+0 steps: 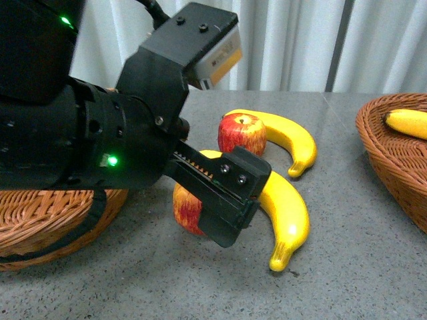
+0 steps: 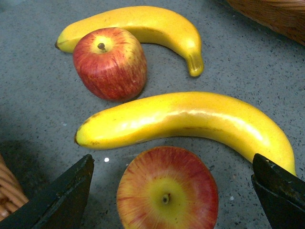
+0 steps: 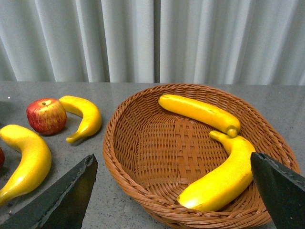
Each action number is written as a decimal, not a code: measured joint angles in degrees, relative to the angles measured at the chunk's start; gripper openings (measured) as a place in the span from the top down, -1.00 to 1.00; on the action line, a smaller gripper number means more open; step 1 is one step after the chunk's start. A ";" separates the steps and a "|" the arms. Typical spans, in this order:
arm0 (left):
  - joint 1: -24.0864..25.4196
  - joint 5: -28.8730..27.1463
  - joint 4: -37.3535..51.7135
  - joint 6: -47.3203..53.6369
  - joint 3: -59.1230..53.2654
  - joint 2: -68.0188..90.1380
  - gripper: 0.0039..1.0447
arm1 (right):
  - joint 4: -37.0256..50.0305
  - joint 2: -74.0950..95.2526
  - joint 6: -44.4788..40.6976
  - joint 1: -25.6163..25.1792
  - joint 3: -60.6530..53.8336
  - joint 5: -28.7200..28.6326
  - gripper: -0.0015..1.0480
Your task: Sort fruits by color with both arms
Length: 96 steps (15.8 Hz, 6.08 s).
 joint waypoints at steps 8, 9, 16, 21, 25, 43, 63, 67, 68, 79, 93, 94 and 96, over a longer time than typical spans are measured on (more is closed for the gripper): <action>-0.28 0.46 1.03 1.01 3.56 6.49 -0.88 | 0.00 0.00 0.00 0.00 0.00 0.00 -0.87; 0.20 1.03 0.81 1.14 3.89 7.74 -0.88 | 0.00 0.00 0.02 0.00 0.00 -0.02 -0.87; 3.13 1.92 -1.18 -1.88 3.72 0.13 -0.04 | 0.00 0.00 0.00 0.00 0.00 0.00 -0.87; 14.01 -6.62 -4.37 -13.73 2.49 -8.87 -0.03 | 0.00 0.00 0.00 0.00 0.00 0.00 -0.87; 21.77 -9.64 -4.39 -18.56 -1.16 -7.06 -0.03 | 0.00 0.00 0.02 0.00 0.00 0.00 -0.87; 4.61 -0.42 -5.49 -11.76 24.94 12.94 -0.88 | 0.00 0.00 0.00 0.00 0.00 0.00 -0.87; 5.11 7.26 -8.61 -4.09 37.33 31.50 -0.26 | 0.00 0.00 0.02 0.00 0.00 0.00 -0.87; 6.34 2.14 -6.45 -3.69 32.13 23.23 -0.22 | 0.00 0.00 0.02 0.00 0.00 -0.02 -0.87; 7.69 -0.35 -6.25 -5.31 31.36 19.45 -0.21 | 0.00 0.00 0.02 0.00 0.00 0.00 -0.87; 20.31 -8.28 -5.16 -17.38 17.79 11.76 -0.69 | -0.02 0.00 0.00 0.00 0.00 -0.02 -0.87; 23.02 -1.05 2.08 -15.30 -0.07 -17.00 -0.88 | 0.00 0.00 0.00 0.00 0.00 0.00 -0.87; 24.50 -0.15 1.86 -14.99 -2.93 -21.05 -0.88 | 0.00 0.00 0.00 0.00 0.00 0.00 -0.87; 27.98 1.38 0.85 -12.41 -8.33 -29.55 -0.88 | 0.00 0.00 0.00 0.00 0.00 0.00 -0.87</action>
